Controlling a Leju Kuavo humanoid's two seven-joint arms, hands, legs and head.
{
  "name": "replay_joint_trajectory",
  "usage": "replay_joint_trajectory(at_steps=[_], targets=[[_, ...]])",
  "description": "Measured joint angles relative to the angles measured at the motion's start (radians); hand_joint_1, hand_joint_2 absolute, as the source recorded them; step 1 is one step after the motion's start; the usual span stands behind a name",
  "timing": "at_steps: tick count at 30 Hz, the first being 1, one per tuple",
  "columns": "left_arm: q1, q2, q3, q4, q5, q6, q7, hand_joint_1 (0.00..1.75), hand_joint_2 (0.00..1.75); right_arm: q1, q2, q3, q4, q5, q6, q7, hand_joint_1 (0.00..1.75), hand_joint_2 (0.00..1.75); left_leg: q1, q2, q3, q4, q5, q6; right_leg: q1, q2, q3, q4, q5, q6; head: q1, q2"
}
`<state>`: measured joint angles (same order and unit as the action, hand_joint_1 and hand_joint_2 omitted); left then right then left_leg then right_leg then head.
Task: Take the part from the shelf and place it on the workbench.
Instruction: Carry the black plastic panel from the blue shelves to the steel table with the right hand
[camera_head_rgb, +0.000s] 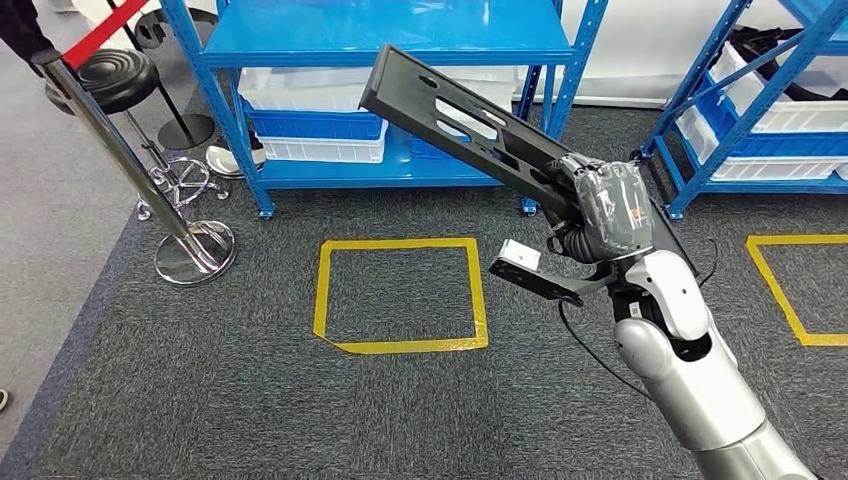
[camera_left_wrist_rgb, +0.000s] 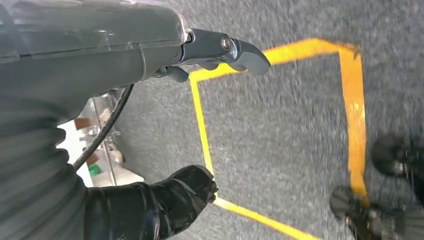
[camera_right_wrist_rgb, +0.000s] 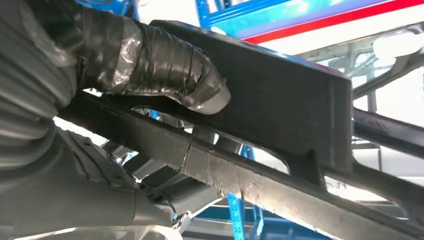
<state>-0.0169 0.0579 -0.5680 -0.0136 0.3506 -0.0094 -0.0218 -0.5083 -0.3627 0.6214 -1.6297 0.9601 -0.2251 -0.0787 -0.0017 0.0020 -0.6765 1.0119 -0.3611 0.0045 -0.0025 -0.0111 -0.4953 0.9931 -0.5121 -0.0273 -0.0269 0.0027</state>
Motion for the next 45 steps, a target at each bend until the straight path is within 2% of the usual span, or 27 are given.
replay_joint_trajectory(at_steps=[2, 4, 5, 7, 8, 9, 11, 12, 14, 15, 16, 19, 20, 21, 22, 24, 26, 28, 30, 32, 34, 35, 37, 39, 41, 43, 45], targets=[[0.0, 0.001, -0.004, 0.003, 0.004, 0.0, 0.0, 0.0, 1.75, -0.001, 0.001, 0.0, 0.001, -0.001, 0.006, 0.002, 1.75, 1.75, 0.004, -0.002, -0.022, 0.061, -0.09, -0.009, -0.008, -0.005, -0.027, -0.009, 0.033, -0.007, -0.001, 0.0], [0.002, 0.0, -0.007, 0.003, 0.008, 0.002, 0.0, 0.0, 1.75, -0.002, 0.001, 0.0, 0.001, -0.004, 0.012, 0.003, 1.75, 1.75, 0.01, -0.002, -0.043, 0.185, -0.188, -0.019, -0.007, -0.005, -0.064, -0.004, 0.06, -0.01, -0.001, 0.0], [0.002, 0.0, -0.009, 0.003, 0.01, 0.003, 0.0, 0.0, 1.75, -0.002, 0.001, 0.0, 0.001, -0.006, 0.016, 0.004, 1.75, 1.75, 0.013, -0.002, -0.045, 0.242, -0.201, -0.024, -0.008, -0.006, -0.085, 0.002, 0.073, -0.008, -0.001, 0.0], [0.001, 0.001, -0.014, 0.003, 0.016, 0.006, 0.0, 0.0, 1.75, -0.002, 0.001, 0.0, 0.002, -0.009, 0.024, 0.004, 1.75, 1.75, 0.017, -0.002, -0.015, 0.283, -0.154, -0.032, -0.011, -0.007, -0.131, 0.018, 0.096, -0.002, -0.001, 0.0], [0.0, 0.002, -0.018, 0.003, 0.019, 0.007, 0.0, 0.0, 1.75, -0.002, 0.001, 0.0, 0.002, -0.011, 0.027, 0.004, 1.75, 1.75, 0.02, -0.002, 0.024, 0.255, -0.124, -0.035, -0.012, -0.007, -0.154, 0.028, 0.106, 0.003, -0.001, 0.0], [-0.002, 0.002, -0.021, 0.003, 0.022, 0.007, 0.0, 0.0, 1.75, -0.002, 0.001, 0.0, 0.002, -0.013, 0.029, 0.005, 1.75, 1.75, 0.022, -0.003, 0.077, 0.196, -0.12, -0.037, -0.014, -0.007, -0.175, 0.038, 0.115, 0.009, -0.002, 0.0], [-0.004, 0.003, -0.027, 0.003, 0.027, 0.008, 0.0, 0.0, 1.75, -0.003, 0.001, 0.0, 0.002, -0.015, 0.03, 0.005, 1.75, 1.75, 0.019, -0.006, 0.177, 0.053, -0.163, -0.03, -0.014, -0.006, -0.199, 0.054, 0.132, 0.021, -0.001, 0.0], [-0.005, 0.003, -0.029, 0.003, 0.027, 0.008, 0.0, 0.0, 1.75, -0.005, 0.001, 0.0, 0.002, -0.016, 0.031, 0.006, 1.75, 1.75, 0.015, -0.008, 0.202, 0.009, -0.186, -0.023, -0.014, -0.006, -0.203, 0.056, 0.142, 0.027, -0.001, 0.0], [-0.004, 0.003, -0.032, 0.003, 0.03, 0.008, 0.0, 0.0, 1.75, -0.008, 0.001, 0.0, 0.004, -0.017, 0.032, 0.006, 1.75, 1.75, 0.012, -0.007, 0.198, -0.007, -0.18, -0.005, -0.015, -0.006, -0.206, 0.051, 0.16, 0.039, -0.001, 0.0], [-0.005, 0.003, -0.034, 0.003, 0.032, 0.008, 0.0, 0.0, 1.75, -0.009, 0.0, 0.0, 0.005, -0.017, 0.033, 0.005, 1.75, 1.75, 0.012, -0.005, 0.188, -0.008, -0.169, 0.004, -0.017, -0.004, -0.212, 0.056, 0.15, 0.045, -0.001, 0.0], [-0.006, 0.003, -0.035, 0.003, 0.034, 0.008, 0.0, 0.0, 1.75, -0.01, 0.0, 0.0, 0.006, -0.017, 0.034, 0.005, 1.75, 1.75, 0.014, -0.002, 0.177, -0.009, -0.155, 0.015, -0.019, -0.002, -0.221, 0.073, 0.119, 0.049, 0.0, 0.0], [-0.007, 0.003, -0.04, 0.003, 0.036, 0.008, 0.0, 0.0, 1.75, -0.01, 0.0, 0.0, 0.008, -0.018, 0.036, 0.005, 1.75, 1.75, 0.012, 0.006, 0.13, -0.007, -0.112, 0.034, -0.021, 0.002, -0.254, 0.231, -0.04, 0.059, 0.001, 0.0], [-0.007, 0.003, -0.042, 0.003, 0.038, 0.008, -0.001, 0.0, 1.75, -0.01, 0.0, 0.0, 0.009, -0.019, 0.038, 0.005, 1.75, 1.75, 0.011, 0.007, 0.11, -0.005, -0.099, 0.034, -0.021, 0.003, -0.257, 0.291, -0.062, 0.062, 0.001, 0.0], [-0.006, 0.003, -0.044, 0.003, 0.04, 0.006, -0.005, 0.0, 1.75, -0.01, 0.0, 0.0, 0.01, -0.019, 0.039, 0.005, 1.75, 1.75, 0.009, 0.008, 0.09, -0.002, -0.087, 0.034, -0.021, 0.003, -0.251, 0.331, -0.055, 0.063, 0.002, 0.0], [-0.005, 0.003, -0.046, 0.003, 0.043, 0.003, -0.01, 0.0, 1.75, -0.01, 0.0, 0.0, 0.011, -0.02, 0.04, 0.005, 1.75, 1.75, 0.008, 0.008, 0.07, 0.001, -0.076, 0.032, -0.021, 0.003, -0.233, 0.343, -0.025, 0.062, 0.001, 0.0], [-0.005, 0.003, -0.052, 0.003, 0.049, -0.002, -0.022, 0.0, 1.75, -0.01, 0.0, 0.0, 0.011, -0.022, 0.041, 0.005, 1.75, 1.75, 0.007, 0.008, 0.036, 0.008, -0.056, 0.027, -0.02, 0.005, -0.155, 0.281, 0.03, 0.054, 0.001, 0.0], [-0.004, 0.002, -0.057, 0.003, 0.053, -0.005, -0.029, 0.0, 1.75, -0.012, 0.0, 0.0, 0.009, -0.025, 0.041, 0.005, 1.75, 1.75, 0.004, 0.007, 0.017, 0.015, -0.038, 0.018, -0.014, 0.005, -0.031, 0.125, -0.005, 0.041, 0.001, 0.0], [-0.002, 0.002, -0.06, 0.003, 0.058, -0.006, -0.031, 0.0, 1.75, -0.016, -0.001, 0.0, 0.008, -0.027, 0.041, 0.004, 1.75, 1.75, 0.004, 0.007, 0.011, 0.013, -0.018, 0.006, -0.005, 0.005, 0.037, 0.017, -0.053, 0.031, 0.001, 0.0], [-0.001, 0.002, -0.064, 0.003, 0.059, -0.007, -0.031, 0.0, 1.75, -0.018, -0.002, 0.0, 0.007, -0.028, 0.041, 0.003, 1.75, 1.75, 0.006, 0.006, 0.003, 0.011, -0.008, -0.007, -0.007, 0.004, 0.029, 0.002, -0.041, 0.018, 0.001, 0.0], [0.0, 0.003, -0.066, 0.003, 0.06, -0.007, -0.031, 0.0, 1.75, -0.018, -0.002, 0.0, 0.008, -0.028, 0.041, 0.003, 1.75, 1.75, 0.009, 0.004, -0.016, 0.056, -0.06, -0.015, -0.011, 0.001, 0.014, -0.005, -0.021, 0.001, 0.001, 0.0], [0.002, 0.002, -0.067, 0.003, 0.06, -0.008, -0.031, 0.0, 1.75, -0.018, -0.002, 0.0, 0.008, -0.028, 0.042, 0.003, 1.75, 1.75, 0.012, 0.003, -0.051, 0.169, -0.148, -0.021, -0.008, -0.001, -0.005, -0.002, -0.007, -0.008, 0.0, 0.0], [0.004, 0.003, -0.067, 0.003, 0.06, -0.008, -0.031, 0.0, 1.75, -0.018, -0.002, 0.0, 0.008, -0.029, 0.043, 0.003, 1.75, 1.75, 0.013, 0.003, -0.067, 0.232, -0.176, -0.024, -0.007, -0.001, -0.015, 0.001, -0.001, -0.008, 0.0, 0.0], [0.006, 0.003, -0.069, 0.003, 0.061, -0.006, -0.031, 0.0, 1.75, -0.016, -0.002, 0.0, 0.008, -0.03, 0.044, 0.004, 1.75, 1.75, 0.013, 0.003, -0.063, 0.284, -0.173, -0.028, -0.005, -0.001, -0.034, 0.011, 0.008, -0.007, 0.001, 0.0], [0.007, 0.003, -0.073, 0.003, 0.066, -0.003, -0.031, 0.0, 1.75, -0.016, -0.002, 0.0, 0.008, -0.033, 0.046, 0.005, 1.75, 1.75, 0.013, -0.006, 0.015, 0.185, -0.127, -0.023, -0.005, 0.004, -0.047, 0.024, 0.012, -0.003, 0.0, 0.0], [0.009, 0.006, -0.078, 0.004, 0.077, 0.0, -0.032, 0.0, 1.75, -0.017, -0.002, 0.0, 0.007, -0.037, 0.049, 0.007, 1.75, 1.75, 0.013, -0.034, 0.103, 0.058, -0.115, -0.012, -0.007, 0.01, -0.061, 0.034, 0.014, 0.004, 0.0, 0.0], [0.012, 0.008, -0.084, 0.005, 0.09, 0.003, -0.033, 0.0, 1.75, -0.017, -0.002, 0.0, 0.007, -0.038, 0.054, 0.008, 1.75, 1.75, 0.01, -0.048, 0.129, 0.012, -0.123, -0.006, -0.01, 0.017, -0.07, 0.037, 0.021, 0.017, 0.0, 0.0], [0.013, 0.008, -0.092, 0.006, 0.099, 0.005, -0.034, 0.0, 1.75, -0.017, -0.003, 0.0, 0.007, -0.039, 0.058, 0.011, 1.75, 1.75, 0.01, -0.032, 0.128, -0.004, -0.116, 0.002, -0.011, 0.026, -0.075, 0.039, 0.025, 0.03, 0.0, 0.0]])
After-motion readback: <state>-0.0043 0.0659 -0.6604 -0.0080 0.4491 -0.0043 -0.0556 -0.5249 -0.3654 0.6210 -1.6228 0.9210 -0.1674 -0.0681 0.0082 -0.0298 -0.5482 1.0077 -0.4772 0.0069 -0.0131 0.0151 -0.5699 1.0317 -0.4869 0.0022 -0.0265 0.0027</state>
